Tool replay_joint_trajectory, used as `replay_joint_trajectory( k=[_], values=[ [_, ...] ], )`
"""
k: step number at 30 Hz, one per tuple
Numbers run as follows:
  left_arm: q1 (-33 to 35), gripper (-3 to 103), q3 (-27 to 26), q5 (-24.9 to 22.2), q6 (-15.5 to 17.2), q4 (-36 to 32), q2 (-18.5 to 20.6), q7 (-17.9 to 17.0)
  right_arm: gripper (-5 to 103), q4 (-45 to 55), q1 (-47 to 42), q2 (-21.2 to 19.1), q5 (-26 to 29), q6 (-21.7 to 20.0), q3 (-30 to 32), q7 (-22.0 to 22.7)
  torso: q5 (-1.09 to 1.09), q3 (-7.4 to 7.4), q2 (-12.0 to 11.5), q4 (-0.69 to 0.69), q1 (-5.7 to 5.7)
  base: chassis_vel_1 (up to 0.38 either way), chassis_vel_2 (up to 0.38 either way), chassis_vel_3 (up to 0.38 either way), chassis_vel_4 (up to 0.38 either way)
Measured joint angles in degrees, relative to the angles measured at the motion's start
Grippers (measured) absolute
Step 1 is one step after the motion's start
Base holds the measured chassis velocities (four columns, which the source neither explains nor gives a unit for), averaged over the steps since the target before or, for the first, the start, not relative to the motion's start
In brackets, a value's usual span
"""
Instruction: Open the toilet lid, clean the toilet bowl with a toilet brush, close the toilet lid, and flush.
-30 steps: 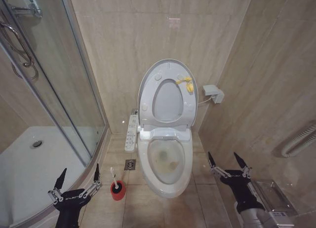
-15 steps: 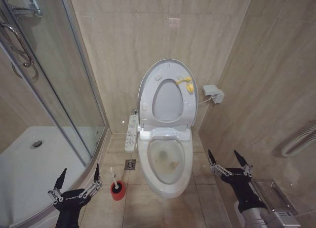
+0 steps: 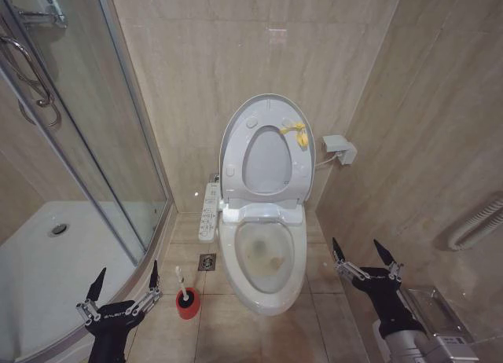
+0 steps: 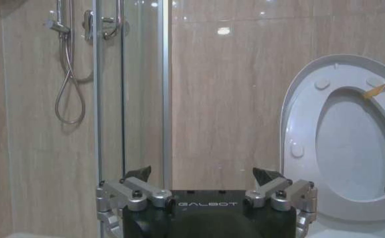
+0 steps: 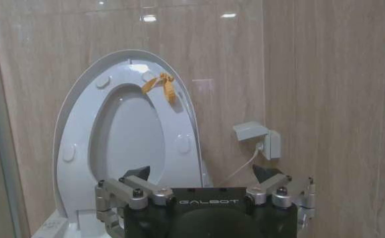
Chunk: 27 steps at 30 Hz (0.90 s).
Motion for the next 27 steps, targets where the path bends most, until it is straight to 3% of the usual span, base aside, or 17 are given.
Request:
replay_joint_trajectory(
  k=[27],
  values=[
    [0.0,100,0.0,0.0,0.0,0.0,0.0,0.0,100,-0.1,0.0,0.0,-0.1,0.0,0.0,0.0,0.00,0.00,0.0,0.00,0.00,0.000,0.000,0.000,0.000]
  ],
)
